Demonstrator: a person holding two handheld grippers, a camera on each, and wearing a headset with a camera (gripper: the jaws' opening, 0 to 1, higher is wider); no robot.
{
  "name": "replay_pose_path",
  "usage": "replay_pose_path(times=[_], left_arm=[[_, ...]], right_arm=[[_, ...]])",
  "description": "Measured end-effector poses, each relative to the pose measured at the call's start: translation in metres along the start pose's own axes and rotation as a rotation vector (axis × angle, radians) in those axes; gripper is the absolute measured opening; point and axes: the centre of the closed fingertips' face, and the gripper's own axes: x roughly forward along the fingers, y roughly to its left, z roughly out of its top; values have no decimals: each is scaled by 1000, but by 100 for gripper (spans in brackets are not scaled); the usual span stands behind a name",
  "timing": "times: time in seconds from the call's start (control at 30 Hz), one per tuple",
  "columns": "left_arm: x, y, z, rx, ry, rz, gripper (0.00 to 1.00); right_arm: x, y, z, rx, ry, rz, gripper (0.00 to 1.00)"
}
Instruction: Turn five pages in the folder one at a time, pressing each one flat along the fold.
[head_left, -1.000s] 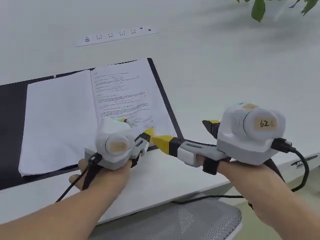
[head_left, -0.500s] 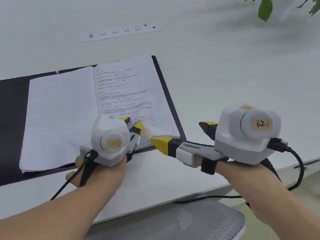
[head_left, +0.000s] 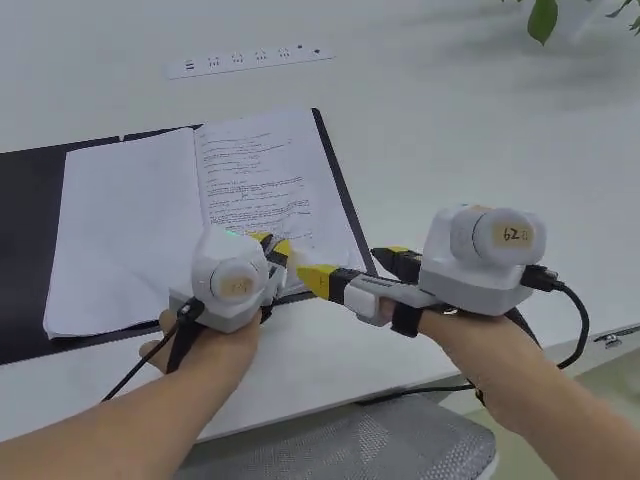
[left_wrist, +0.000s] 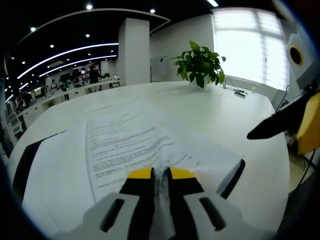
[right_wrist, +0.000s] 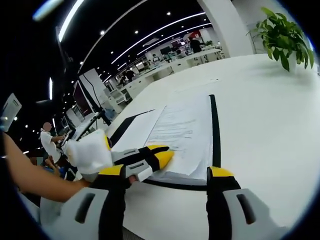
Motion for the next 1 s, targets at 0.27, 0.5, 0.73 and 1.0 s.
replay_pose_path(times=[0.27, 0.5, 0.73, 1.0], left_arm=[[0, 0, 0, 5, -1, 0, 9], [0, 0, 0, 2, 4, -1, 9], [2, 0, -1, -2, 13, 0, 9], [3, 0, -1, -4, 29, 1, 9]], right_arm=[[17, -6, -4, 52, 25, 4, 53], [29, -17, -6, 124, 34, -11, 47], [32, -31, -9, 135, 34, -62, 28], [31, -44, -7, 109, 11, -129, 0]])
